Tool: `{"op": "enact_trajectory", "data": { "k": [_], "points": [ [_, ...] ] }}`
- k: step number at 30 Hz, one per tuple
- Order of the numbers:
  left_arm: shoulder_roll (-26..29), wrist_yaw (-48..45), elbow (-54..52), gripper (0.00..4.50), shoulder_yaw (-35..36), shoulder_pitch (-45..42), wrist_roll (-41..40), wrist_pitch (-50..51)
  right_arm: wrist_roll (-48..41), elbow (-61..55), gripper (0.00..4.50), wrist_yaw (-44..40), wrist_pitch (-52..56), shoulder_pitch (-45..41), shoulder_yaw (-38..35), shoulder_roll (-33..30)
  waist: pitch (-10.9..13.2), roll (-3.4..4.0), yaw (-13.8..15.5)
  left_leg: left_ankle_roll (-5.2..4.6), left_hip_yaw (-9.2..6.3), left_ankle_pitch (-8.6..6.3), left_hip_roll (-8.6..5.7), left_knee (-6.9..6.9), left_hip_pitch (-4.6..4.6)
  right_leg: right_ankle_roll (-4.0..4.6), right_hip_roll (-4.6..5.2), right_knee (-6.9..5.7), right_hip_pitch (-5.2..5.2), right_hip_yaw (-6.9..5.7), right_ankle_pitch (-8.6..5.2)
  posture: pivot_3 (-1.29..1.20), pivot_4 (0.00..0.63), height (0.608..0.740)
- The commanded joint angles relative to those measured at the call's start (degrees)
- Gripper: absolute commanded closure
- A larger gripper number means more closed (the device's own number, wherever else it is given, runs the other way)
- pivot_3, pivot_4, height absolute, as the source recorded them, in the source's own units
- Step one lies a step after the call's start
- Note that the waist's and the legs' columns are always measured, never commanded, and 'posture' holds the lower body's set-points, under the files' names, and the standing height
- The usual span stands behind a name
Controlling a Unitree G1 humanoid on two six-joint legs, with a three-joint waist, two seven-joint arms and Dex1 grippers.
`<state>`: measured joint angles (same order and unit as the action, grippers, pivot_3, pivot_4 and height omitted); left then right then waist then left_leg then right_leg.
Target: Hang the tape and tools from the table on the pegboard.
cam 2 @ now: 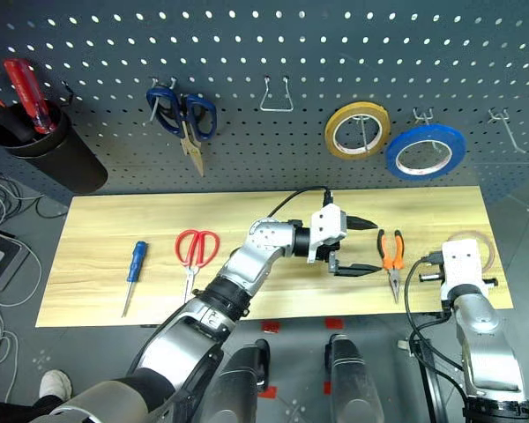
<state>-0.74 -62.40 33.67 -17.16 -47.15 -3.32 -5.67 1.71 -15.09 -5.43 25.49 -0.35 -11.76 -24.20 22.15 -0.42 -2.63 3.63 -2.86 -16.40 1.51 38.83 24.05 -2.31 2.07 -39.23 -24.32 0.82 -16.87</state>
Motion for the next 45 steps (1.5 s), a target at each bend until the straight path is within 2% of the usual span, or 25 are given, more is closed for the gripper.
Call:
{"op": "enact_trajectory", "data": {
  "k": [1, 3, 6, 12, 29, 34, 40, 45],
  "points": [
    [-0.14, 1.59, -9.13, 0.00, 0.10, 1.71, -2.03, 5.84, 6.25, -1.76, 4.44, 4.07, -10.15, 2.11, 2.31, 0.18, -1.09, 0.02, -0.10, 0.02, -0.01, 0.01, -0.01, 0.00, 0.00, 0.00, 0.01, 0.00, 0.00, -0.01, 0.00, -0.11, 0.227, 0.740],
    [-0.67, 3.54, -11.39, 0.00, 0.22, 1.94, -2.23, 8.01, 9.73, -1.07, 4.44, 7.53, -15.67, 2.08, 2.74, 0.26, -2.71, 0.11, -0.07, 0.03, -0.02, 0.02, -0.05, -0.02, 0.03, -0.01, 0.05, 0.05, 0.02, -0.02, 0.00, -0.11, 0.194, 0.740],
    [-2.17, 7.85, -11.78, 0.00, 1.55, 1.13, -2.55, 9.83, 13.66, -0.05, 4.44, 11.76, -21.85, 1.72, 3.07, 0.66, -4.54, 0.12, -0.06, 0.03, 0.03, 0.02, -0.16, -0.01, 0.02, -0.10, 0.15, 0.18, 0.10, 0.03, 0.05, -0.12, 0.178, 0.740],
    [-5.72, 14.37, -9.78, 0.00, 3.39, -1.61, -2.71, 11.36, 16.98, 5.56, 4.44, 18.65, -29.70, -3.40, 2.03, 2.02, -7.26, 0.18, -0.08, 0.03, 0.08, 0.02, -0.19, -0.04, -0.07, -0.12, 0.13, 0.23, 0.18, 0.09, 0.07, -0.11, 0.139, 0.740],
    [-8.94, 15.32, -9.30, 0.00, 1.99, -3.21, -4.59, 11.65, 11.60, 32.29, 4.44, 14.78, -42.64, -21.47, 3.12, -0.51, -11.13, 0.63, -0.75, -0.01, 0.34, 0.01, -0.19, -0.08, -0.19, -0.12, 0.13, 0.25, 0.24, 0.24, 0.06, -0.10, 0.099, 0.740],
    [-9.65, 16.02, -7.19, 0.00, 2.32, -5.20, -4.59, 10.89, 6.60, 41.73, 4.44, 11.51, -44.05, -26.87, 1.64, -0.53, -11.40, 0.70, -0.79, -0.02, 0.36, 0.01, -0.20, -0.05, -0.20, -0.12, 0.14, 0.24, 0.27, 0.25, 0.06, -0.09, 0.097, 0.740],
    [-9.59, 16.31, -7.69, 0.00, 2.18, -4.75, -4.82, 11.27, -0.26, 45.53, 4.44, 7.50, -42.33, -28.82, -0.40, 1.49, -11.72, 0.87, -1.07, -0.03, 0.42, 0.01, -0.18, -0.04, -0.21, -0.12, 0.13, 0.19, 0.26, 0.27, 0.06, -0.08, 0.098, 0.740],
    [-9.32, 16.70, -8.57, 0.00, 2.06, -4.05, -4.84, 11.78, -1.39, 45.32, 3.01, 7.66, -41.44, -27.91, -0.85, 2.22, -12.27, 0.93, -1.15, -0.04, 0.47, 0.01, -0.17, -0.04, -0.21, -0.12, 0.13, 0.18, 0.26, 0.30, 0.06, -0.07, 0.105, 0.740]
  ]
}}
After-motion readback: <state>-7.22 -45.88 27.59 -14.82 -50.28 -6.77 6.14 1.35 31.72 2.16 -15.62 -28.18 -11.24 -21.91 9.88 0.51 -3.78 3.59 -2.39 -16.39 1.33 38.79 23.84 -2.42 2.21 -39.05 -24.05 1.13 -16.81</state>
